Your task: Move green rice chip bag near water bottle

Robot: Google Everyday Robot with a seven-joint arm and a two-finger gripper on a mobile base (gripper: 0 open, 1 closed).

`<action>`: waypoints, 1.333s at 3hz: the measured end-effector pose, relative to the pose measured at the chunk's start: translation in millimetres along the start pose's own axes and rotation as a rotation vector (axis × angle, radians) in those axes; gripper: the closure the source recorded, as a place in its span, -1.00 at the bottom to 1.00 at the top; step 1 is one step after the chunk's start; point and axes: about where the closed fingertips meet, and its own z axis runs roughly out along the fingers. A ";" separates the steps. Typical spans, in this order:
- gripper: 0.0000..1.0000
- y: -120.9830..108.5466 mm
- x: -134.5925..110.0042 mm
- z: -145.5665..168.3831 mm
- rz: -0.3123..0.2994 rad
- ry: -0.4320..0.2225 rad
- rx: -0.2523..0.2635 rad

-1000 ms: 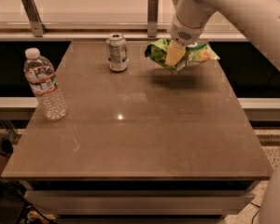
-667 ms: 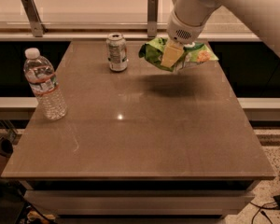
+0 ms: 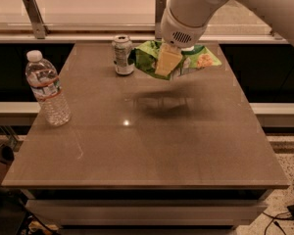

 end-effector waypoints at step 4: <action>1.00 97.1 -66.7 -2.7 -0.153 -0.086 -0.083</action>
Offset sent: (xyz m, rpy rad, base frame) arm -0.0745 0.0620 -0.0118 0.0213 0.0136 0.1182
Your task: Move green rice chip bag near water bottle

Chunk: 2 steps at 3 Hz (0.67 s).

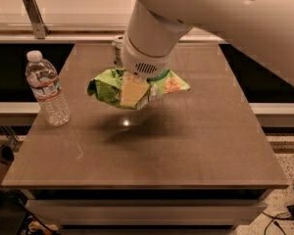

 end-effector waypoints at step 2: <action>0.66 24.0 -34.2 11.4 -0.112 0.010 -0.085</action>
Offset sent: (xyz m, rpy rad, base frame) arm -0.0304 0.0578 -0.0170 -0.0920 0.0854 0.1889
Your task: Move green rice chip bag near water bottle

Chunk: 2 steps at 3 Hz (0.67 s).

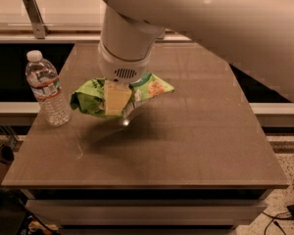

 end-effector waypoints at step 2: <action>-0.27 1.0 -1.8 -3.8 -0.004 0.000 0.007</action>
Offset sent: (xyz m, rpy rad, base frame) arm -0.0012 0.0002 0.0015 -0.0006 -0.0028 0.0010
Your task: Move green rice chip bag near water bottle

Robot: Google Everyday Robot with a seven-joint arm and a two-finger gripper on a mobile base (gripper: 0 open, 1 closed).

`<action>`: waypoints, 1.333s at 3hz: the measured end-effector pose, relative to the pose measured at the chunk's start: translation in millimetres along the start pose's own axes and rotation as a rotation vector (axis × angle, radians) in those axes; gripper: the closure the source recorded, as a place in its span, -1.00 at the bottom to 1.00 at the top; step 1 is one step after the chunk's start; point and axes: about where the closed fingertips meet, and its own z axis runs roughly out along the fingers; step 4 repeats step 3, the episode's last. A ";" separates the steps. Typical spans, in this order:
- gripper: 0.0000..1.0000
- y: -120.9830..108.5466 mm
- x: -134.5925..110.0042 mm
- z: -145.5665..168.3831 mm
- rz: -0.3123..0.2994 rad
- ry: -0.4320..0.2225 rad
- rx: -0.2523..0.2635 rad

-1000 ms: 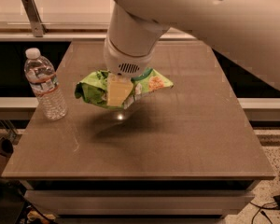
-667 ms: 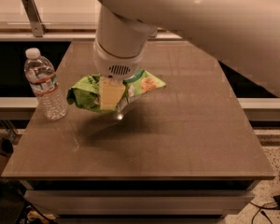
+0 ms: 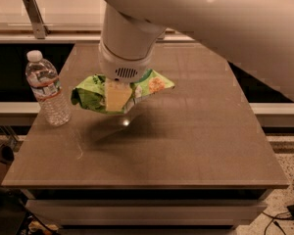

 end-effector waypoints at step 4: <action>-1.00 0.8 -1.8 -3.7 -0.004 0.000 0.007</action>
Offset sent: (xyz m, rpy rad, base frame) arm -0.0010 0.0002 0.0016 0.0002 -0.0036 0.0007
